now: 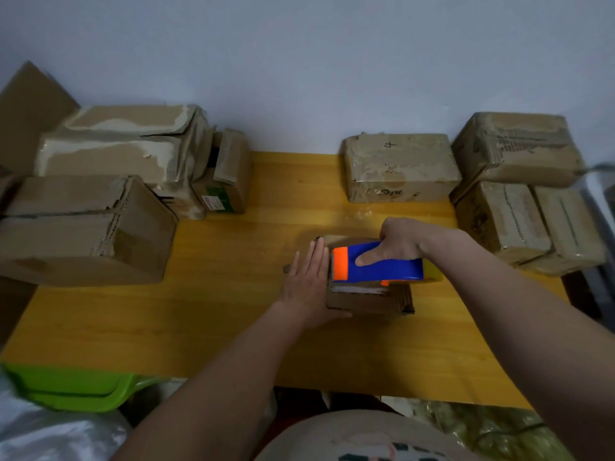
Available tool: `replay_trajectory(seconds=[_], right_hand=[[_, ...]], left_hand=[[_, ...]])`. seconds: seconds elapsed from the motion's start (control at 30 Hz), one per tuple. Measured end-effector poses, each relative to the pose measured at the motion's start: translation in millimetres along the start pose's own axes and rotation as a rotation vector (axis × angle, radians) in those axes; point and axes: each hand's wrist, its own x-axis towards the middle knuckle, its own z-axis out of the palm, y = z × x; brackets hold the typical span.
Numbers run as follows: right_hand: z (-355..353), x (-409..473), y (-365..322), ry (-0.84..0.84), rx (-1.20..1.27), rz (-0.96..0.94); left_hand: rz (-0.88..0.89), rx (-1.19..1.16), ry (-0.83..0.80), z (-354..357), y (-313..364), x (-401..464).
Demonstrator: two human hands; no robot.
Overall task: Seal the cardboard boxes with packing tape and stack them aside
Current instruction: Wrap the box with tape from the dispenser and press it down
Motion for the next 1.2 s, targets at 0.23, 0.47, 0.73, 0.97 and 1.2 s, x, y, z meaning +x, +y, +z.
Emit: replay_trajectory(seconds=[0.23,0.47,0.73,0.97,1.2], right_hand=[[-10.9,-15.0,35.3,-0.017,-0.025,0.025],[-10.0,-17.0,69.0,0.029,-0.002,0.086],[-3.4,-6.2,73.1,0.052,0.056,0.095],[-3.6,-2.8,76.9,0.035,0.084,0.073],[-1.2,4.8,84.1,0.010,0.112,0.029]], left_hand=[[-0.027,-0.068,-0.025,-2.9,0.4,-0.8],[-0.033,-0.171,-0.015,-4.5,12.0,-2.2],[-0.070,-0.361,-0.123,-12.1,14.7,-4.1],[-0.409,-0.995,0.126,-15.9,40.5,9.5],[-0.780,-0.928,0.403,-0.9,49.3,28.3]])
